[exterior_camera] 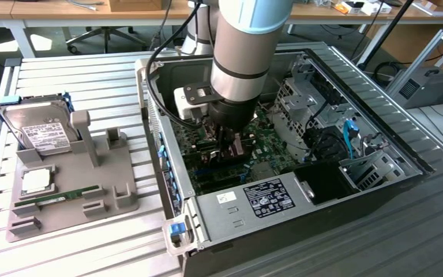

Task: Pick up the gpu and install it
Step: 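Insert the gpu into the slot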

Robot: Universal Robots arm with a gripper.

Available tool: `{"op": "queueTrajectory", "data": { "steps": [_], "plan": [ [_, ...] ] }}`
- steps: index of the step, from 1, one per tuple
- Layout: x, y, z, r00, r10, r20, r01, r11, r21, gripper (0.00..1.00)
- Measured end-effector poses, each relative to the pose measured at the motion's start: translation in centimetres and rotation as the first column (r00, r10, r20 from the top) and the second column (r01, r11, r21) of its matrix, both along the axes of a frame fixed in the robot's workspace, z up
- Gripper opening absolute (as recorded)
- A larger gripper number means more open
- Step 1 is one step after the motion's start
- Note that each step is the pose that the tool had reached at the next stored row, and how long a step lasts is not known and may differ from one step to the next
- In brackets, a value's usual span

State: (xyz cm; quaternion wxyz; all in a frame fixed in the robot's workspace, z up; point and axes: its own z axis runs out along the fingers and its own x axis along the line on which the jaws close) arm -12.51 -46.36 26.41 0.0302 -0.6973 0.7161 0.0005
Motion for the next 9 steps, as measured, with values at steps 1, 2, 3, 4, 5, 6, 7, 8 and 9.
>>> {"op": "queueTrajectory", "data": {
  "steps": [1,2,3,4,5,6,7,8,9],
  "plan": [
    [0.00,0.00,0.00,1.0000,0.000,0.0000,0.000,1.0000,0.0000,0.27],
    [0.00,-0.01,-0.02,1.0000,0.000,-0.0001,0.000,1.0000,-0.0002,0.27],
    [0.00,-0.01,-0.08,1.0000,0.000,-0.0001,0.000,1.0000,-0.0001,0.27],
    [0.00,-0.01,-0.15,1.0000,0.000,-0.0001,0.000,1.0000,-0.0001,0.27],
    [-0.01,-0.01,-0.15,1.0000,0.000,-0.0002,0.000,1.0000,-0.0003,0.27],
    [0.00,-0.01,-0.16,1.0000,0.000,0.0000,0.000,1.0000,0.0002,0.27],
    [0.00,-0.01,-0.16,1.0000,0.000,0.0000,0.000,1.0000,0.0006,0.27],
    [0.00,-0.01,-0.17,1.0000,0.000,0.0000,0.000,1.0000,0.0008,0.27],
    [-0.01,-0.01,-0.17,1.0000,0.000,0.0001,0.000,1.0000,0.0013,0.27]
  ]
}}
